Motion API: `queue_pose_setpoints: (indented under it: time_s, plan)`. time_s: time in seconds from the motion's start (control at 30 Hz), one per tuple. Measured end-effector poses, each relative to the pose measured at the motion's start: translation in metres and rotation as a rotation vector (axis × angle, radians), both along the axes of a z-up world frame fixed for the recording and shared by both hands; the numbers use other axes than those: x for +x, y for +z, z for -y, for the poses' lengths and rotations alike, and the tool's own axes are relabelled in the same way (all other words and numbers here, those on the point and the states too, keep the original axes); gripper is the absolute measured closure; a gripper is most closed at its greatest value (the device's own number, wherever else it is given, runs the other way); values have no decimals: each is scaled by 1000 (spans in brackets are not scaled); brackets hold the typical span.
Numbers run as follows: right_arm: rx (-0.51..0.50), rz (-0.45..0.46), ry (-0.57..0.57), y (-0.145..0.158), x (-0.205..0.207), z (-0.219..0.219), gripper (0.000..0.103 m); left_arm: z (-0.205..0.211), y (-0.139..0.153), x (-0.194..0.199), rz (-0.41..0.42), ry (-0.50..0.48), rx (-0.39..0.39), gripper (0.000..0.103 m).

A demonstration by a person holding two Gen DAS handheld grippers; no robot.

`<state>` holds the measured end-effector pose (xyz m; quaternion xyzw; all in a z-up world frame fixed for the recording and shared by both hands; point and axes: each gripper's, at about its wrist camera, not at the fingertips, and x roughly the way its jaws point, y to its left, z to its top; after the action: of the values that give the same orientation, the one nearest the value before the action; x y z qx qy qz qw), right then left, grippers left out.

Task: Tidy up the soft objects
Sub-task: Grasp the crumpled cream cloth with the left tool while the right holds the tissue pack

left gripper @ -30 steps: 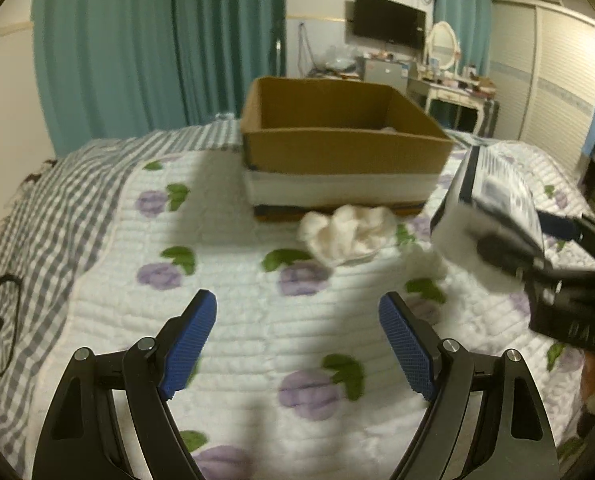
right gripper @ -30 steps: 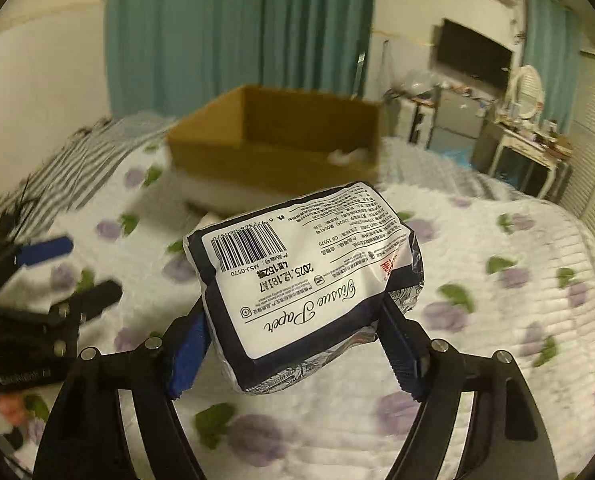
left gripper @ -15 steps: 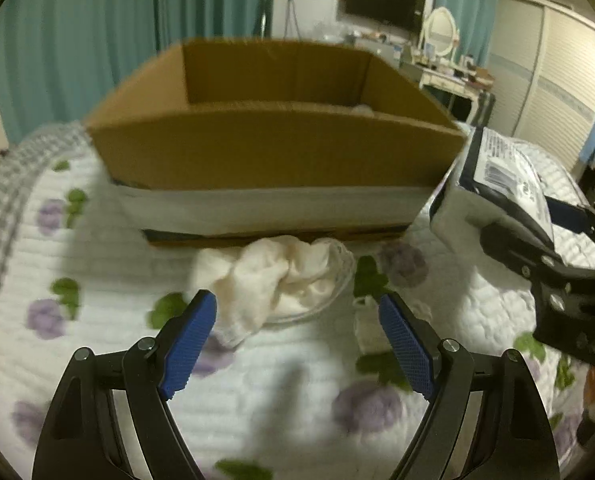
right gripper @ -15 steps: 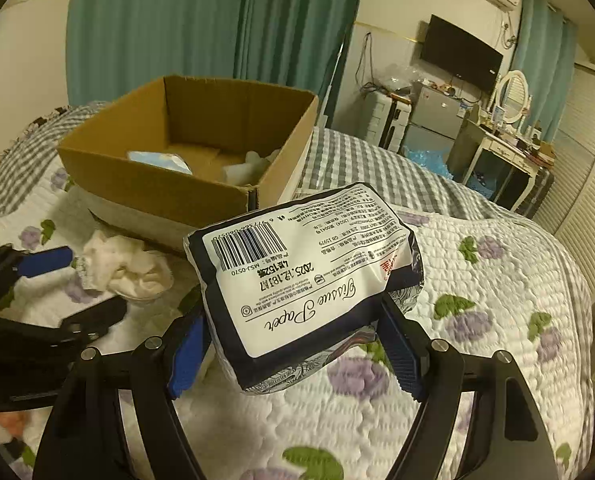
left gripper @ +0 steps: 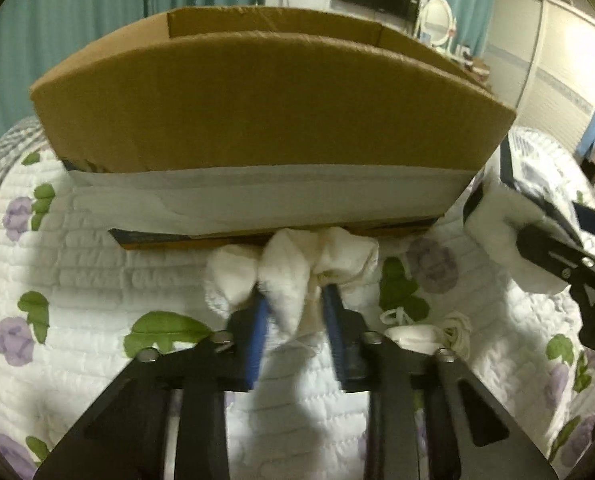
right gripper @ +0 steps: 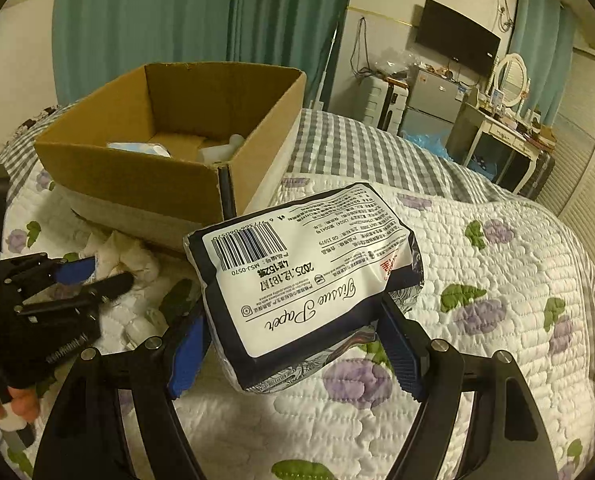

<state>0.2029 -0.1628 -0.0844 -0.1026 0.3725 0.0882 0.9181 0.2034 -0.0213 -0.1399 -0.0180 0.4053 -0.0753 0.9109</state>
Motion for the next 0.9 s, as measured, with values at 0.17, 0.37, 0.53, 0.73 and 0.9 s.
queue_pose_setpoints:
  time_s: [0.17, 0.37, 0.53, 0.73, 0.9]
  plan:
    - [14, 0, -13, 0, -11, 1, 26, -4, 9, -18, 22, -16, 21, 99]
    - [45, 12, -22, 5, -34, 5, 26, -13, 29, -49, 61, -29, 44, 100]
    - [74, 33, -24, 20, -55, 7, 26, -16, 58, -80, 121, -35, 70, 100]
    - [98, 113, 0, 64, -75, 3, 26, -7, 124, -86, 233, -27, 106, 100]
    - [116, 194, 38, 114, -74, -8, 26, -12, 169, -73, 323, -6, 110, 99]
